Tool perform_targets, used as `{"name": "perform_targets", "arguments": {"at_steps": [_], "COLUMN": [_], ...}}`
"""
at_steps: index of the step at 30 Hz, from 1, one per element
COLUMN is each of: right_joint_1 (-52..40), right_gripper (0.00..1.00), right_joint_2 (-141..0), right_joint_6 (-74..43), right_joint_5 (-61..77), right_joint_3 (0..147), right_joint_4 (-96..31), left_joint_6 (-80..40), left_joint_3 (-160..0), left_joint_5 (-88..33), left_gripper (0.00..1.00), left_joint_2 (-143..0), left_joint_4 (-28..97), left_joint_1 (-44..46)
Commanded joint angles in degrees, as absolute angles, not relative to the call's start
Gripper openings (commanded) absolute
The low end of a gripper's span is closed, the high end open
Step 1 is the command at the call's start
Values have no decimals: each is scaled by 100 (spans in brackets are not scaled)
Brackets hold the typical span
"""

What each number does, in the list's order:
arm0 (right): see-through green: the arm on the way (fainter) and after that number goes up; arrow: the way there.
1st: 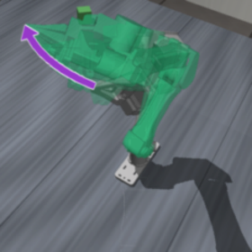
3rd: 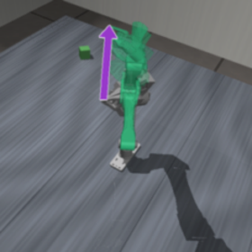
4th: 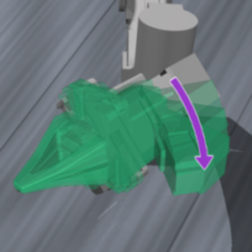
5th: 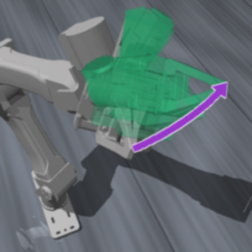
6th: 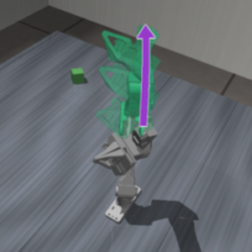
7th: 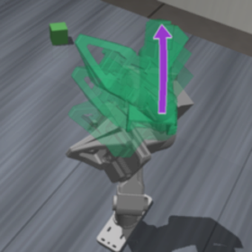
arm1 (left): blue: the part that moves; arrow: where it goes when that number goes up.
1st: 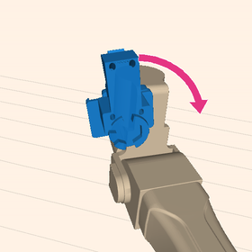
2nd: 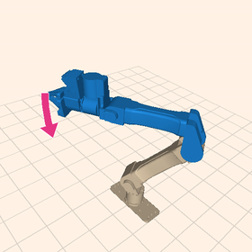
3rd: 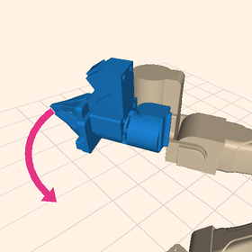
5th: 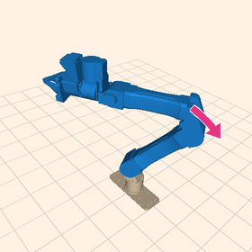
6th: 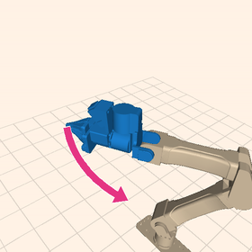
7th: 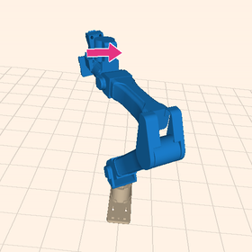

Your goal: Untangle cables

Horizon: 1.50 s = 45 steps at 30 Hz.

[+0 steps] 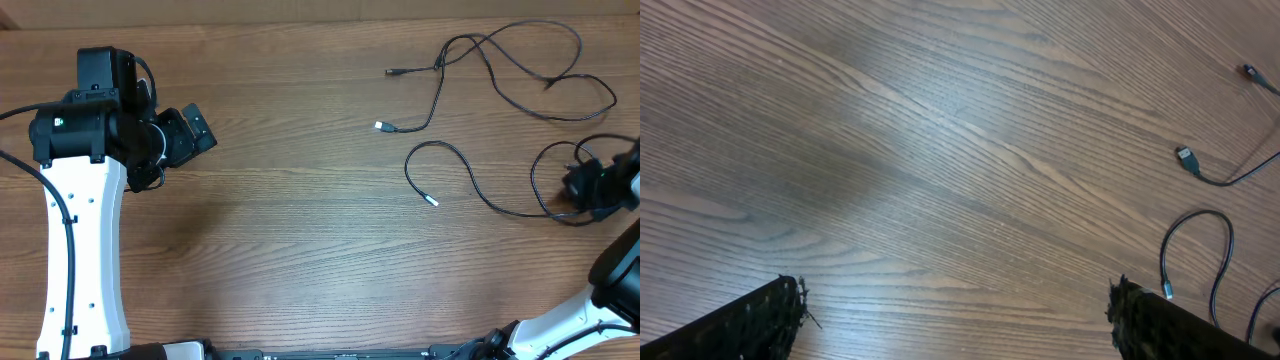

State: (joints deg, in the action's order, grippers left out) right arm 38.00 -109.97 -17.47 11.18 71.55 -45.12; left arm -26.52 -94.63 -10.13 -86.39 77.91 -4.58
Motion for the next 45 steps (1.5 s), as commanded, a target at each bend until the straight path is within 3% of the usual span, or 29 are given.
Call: {"name": "perform_targets", "arguments": {"at_steps": [1,7,12,14,19,28,33,37,39,45], "right_joint_1": [3837,3833,3830,3826,3822,3780,3098,2038,1514,360], "right_gripper": [4,7,29,41,56,59,59,78,98,100], "right_joint_2": [-10427,-9518,-8508,-8232,-7717,-7081,-6702,-6396,-6257,-5787], "right_joint_6": [-1684,-1614,-1212,-1129,-705,-545,-434,-436,-443,-550], "right_joint_5": [1168,1719,3044,3275,3378,3430,3505,3177,2998,2884], "right_joint_3": [8005,8877,8901,8901,8901,8864,8685,8425,8315,8103], "right_joint_4": [-4963,-5959,-6495,-6770,-7463,-8313,-8329,-8436,-8501,-8399], "left_joint_6": [-2309,-945,-141,-148,-303,-2174,-2856,-3739,-4158,-4899], "left_joint_3": [-9496,-9496,-9496,-9496,-9496,-9496,-9496,-9496,-9496,-9393], "left_joint_5": [-1114,-2512,-3603,-3605,-3507,-1131,126,1138,1603,2368], "left_gripper": [100,100,100,100,96,97,99,100,100,100], "left_joint_2": [-8689,-8689,-8687,-8685,-8597,-7745,-7039,-6427,-6110,-5172], "left_joint_4": [7734,7555,7553,7561,7658,7516,7662,8200,8479,8831], "left_joint_1": [-434,-434,-290,-156,362,1999,3225,4045,4383,5033]}}
